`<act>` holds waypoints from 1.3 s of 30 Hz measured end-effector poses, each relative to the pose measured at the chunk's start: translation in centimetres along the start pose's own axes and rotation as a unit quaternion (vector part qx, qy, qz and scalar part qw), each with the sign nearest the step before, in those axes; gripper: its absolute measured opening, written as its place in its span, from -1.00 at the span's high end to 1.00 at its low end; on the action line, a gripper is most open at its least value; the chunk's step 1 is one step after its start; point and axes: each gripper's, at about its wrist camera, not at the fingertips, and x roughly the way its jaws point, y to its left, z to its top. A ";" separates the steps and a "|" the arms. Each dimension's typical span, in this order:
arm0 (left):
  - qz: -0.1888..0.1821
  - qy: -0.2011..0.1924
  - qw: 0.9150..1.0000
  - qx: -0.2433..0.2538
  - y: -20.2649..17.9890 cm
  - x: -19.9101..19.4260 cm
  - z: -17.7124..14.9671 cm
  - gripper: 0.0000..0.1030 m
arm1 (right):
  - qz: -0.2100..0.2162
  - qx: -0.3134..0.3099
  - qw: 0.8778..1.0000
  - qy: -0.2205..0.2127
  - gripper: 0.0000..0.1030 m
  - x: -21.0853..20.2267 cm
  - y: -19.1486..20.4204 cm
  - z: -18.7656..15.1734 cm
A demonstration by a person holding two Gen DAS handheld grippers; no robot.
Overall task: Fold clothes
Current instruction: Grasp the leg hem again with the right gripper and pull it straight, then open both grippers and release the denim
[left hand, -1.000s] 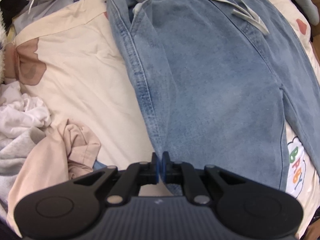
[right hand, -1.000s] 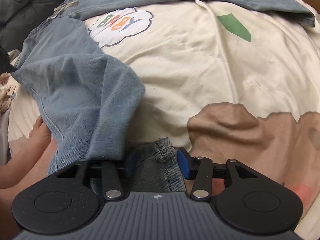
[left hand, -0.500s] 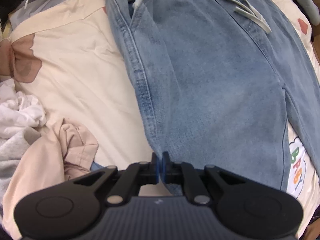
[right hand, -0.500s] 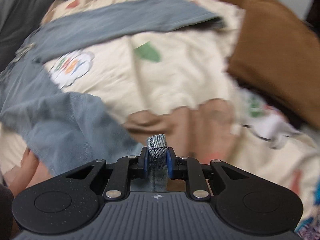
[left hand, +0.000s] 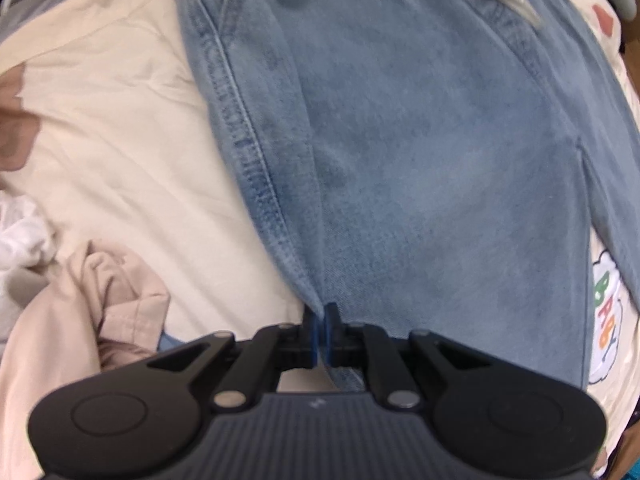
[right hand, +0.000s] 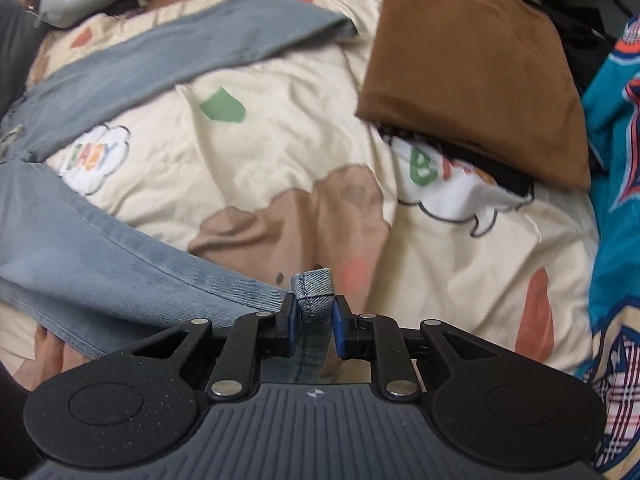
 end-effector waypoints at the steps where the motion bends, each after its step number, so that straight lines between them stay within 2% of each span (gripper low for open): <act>1: 0.000 0.005 1.000 0.001 0.0 0.2 0.2 0.92 | -0.005 0.003 1.000 0.007 0.66 0.4 0.0 0.1; 4: 0.004 0.016 1.000 0.004 -0.1 0.2 0.4 0.92 | -0.022 0.013 1.000 0.019 0.67 1.4 0.2 0.7; 8: 0.008 0.019 1.000 0.002 -0.5 -1.1 0.3 0.92 | -0.027 0.017 1.000 0.001 0.67 -0.3 0.5 2.1; 13: -0.025 0.006 1.000 0.008 -0.9 -1.5 0.1 0.77 | -0.027 0.012 0.999 -0.032 0.67 -2.6 0.4 3.8; 17: -0.039 -0.016 0.999 -0.003 0.1 -0.8 -0.6 0.70 | -0.033 0.024 0.998 -0.052 0.66 0.4 -0.7 3.3; 19: -0.043 -0.027 0.998 -0.023 1.0 -1.5 -1.3 0.60 | -0.035 0.049 0.997 -0.041 0.64 3.1 -1.3 3.0; 21: -0.046 -0.041 0.997 -0.038 1.8 -2.4 -1.8 0.51 | -0.031 0.058 0.996 -0.053 0.58 4.4 -1.5 3.0; 23: -0.047 -0.059 0.996 -0.037 2.1 -3.8 -1.9 0.48 | -0.024 0.080 0.994 -0.066 0.23 4.0 -2.2 3.2; 26: -0.050 -0.084 0.994 -0.040 2.9 -5.5 0.0 0.40 | -0.011 0.113 0.990 -0.085 0.12 3.4 -3.1 3.4; 29: -0.049 -0.093 0.993 -0.048 0.4 -6.2 2.6 0.40 | 0.002 0.125 0.990 -0.071 0.12 2.5 -4.4 2.4; 31: -0.049 -0.096 0.993 -0.049 1.9 -6.0 0.4 0.40 | 0.012 0.137 0.989 -0.051 0.12 2.3 -5.3 1.2; 32: -0.050 -0.098 0.993 -0.048 2.6 -6.7 0.3 0.40 | 0.018 0.144 0.989 -0.040 0.12 2.3 -5.7 0.5; 36: -0.048 -0.100 0.993 -0.032 -0.4 -4.5 2.8 0.39 | 0.045 0.166 0.985 0.000 0.12 2.9 -6.0 -2.6; 39: -0.046 -0.100 0.994 -0.027 -0.9 -4.6 3.0 0.39 | 0.073 0.187 0.979 0.023 0.12 3.5 -5.5 -4.6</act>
